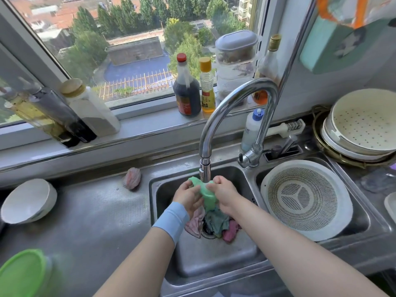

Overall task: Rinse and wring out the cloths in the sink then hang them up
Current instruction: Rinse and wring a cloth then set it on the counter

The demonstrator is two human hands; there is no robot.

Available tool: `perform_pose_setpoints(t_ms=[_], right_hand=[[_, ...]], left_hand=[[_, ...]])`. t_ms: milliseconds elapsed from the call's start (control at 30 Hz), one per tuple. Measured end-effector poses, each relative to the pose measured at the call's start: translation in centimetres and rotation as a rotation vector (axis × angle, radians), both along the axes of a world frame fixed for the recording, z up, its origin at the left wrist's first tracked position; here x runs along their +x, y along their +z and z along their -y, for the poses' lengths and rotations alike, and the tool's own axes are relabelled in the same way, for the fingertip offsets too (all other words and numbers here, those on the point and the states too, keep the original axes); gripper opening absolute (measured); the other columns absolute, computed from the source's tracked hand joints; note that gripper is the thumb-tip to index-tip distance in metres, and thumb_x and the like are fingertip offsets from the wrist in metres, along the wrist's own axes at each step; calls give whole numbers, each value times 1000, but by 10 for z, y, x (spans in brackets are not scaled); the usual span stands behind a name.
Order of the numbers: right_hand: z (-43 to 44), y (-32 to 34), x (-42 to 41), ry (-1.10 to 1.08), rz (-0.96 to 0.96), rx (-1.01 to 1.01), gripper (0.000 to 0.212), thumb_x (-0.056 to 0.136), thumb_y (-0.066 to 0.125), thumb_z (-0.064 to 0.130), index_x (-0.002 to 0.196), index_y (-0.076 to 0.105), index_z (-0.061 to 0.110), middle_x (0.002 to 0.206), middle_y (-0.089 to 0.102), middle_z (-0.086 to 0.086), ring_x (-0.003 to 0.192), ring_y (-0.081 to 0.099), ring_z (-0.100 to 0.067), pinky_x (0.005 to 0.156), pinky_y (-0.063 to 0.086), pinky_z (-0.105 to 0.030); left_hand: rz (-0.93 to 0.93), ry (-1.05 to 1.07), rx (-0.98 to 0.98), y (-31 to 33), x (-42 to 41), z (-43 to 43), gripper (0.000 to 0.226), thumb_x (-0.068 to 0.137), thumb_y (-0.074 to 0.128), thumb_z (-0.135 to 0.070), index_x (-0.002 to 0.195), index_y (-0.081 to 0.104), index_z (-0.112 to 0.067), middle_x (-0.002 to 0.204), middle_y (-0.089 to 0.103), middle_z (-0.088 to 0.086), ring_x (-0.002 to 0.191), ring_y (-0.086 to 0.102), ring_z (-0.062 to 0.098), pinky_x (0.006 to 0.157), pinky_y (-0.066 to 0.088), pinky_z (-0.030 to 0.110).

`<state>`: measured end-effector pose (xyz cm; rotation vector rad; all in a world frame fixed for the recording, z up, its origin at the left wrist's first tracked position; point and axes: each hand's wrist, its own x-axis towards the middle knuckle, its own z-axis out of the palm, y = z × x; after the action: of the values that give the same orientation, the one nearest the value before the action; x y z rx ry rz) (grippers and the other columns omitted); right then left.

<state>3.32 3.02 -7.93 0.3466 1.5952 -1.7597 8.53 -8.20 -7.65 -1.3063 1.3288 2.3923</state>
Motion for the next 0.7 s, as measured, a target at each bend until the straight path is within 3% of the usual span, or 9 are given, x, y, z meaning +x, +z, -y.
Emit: perform_pose_setpoints(t_ms=[100,200,267,333,400,500,567,633,700], right_hand=[[2,-4,7,98,-124,45,45,89,66,6,67,32,24,64,43,1,57,44,-11,54,36,-25],[-2,-8,11,91,-138,102,28,94,63,10,72,48,19,66,54,3,52,50,-4,46,39,-17],[-10,-8,12,117,-54,190,9,97,52,8,96,56,15,79,58,-2,59,52,-10,43,39,-19],[-17,-8,13,204,76,225,27,97,40,4,115,58,13,80,59,-5,57,51,-14,44,38,-20],[-19,-6,13,245,169,152,39,92,37,-2,119,65,5,76,61,-8,52,51,-15,46,36,-19],[-15,-2,8,140,153,80,35,97,41,-2,121,63,7,87,66,-10,62,59,-17,53,41,-24],[-10,-2,5,118,15,114,22,100,47,3,116,58,13,88,63,-5,69,57,-15,57,45,-26],[-6,-3,5,184,-185,240,11,95,58,9,94,53,19,83,53,-1,72,48,-14,60,41,-25],[-3,-6,9,228,-314,257,35,88,68,13,71,40,23,71,43,4,69,40,-12,61,36,-25]], left_hand=[[-13,66,183,4,-3,-5,26,92,58,3,118,59,1,91,73,17,71,70,23,68,60,31],[68,147,200,-3,-12,-7,35,92,62,-1,125,57,9,117,66,24,98,66,30,96,53,40],[86,189,241,-5,-14,-8,36,95,60,-9,127,56,7,125,62,24,110,63,34,102,48,44],[62,171,257,-8,-15,-9,34,96,62,-21,121,60,3,121,65,23,106,65,34,95,51,45],[93,128,166,-14,-14,-7,37,93,66,-32,109,64,1,107,72,19,92,70,32,80,57,43],[152,108,-14,-18,-10,0,34,89,69,-36,102,66,-5,95,73,15,81,72,29,72,59,38],[152,69,-76,-19,-7,3,28,91,65,-36,99,69,-9,90,73,10,76,71,24,73,60,36],[104,36,-39,-17,-4,1,19,96,60,-28,101,65,-10,91,71,10,77,70,22,74,59,35],[63,48,42,-12,-2,-3,11,98,56,-13,108,56,-8,94,66,14,77,66,24,69,58,36]])
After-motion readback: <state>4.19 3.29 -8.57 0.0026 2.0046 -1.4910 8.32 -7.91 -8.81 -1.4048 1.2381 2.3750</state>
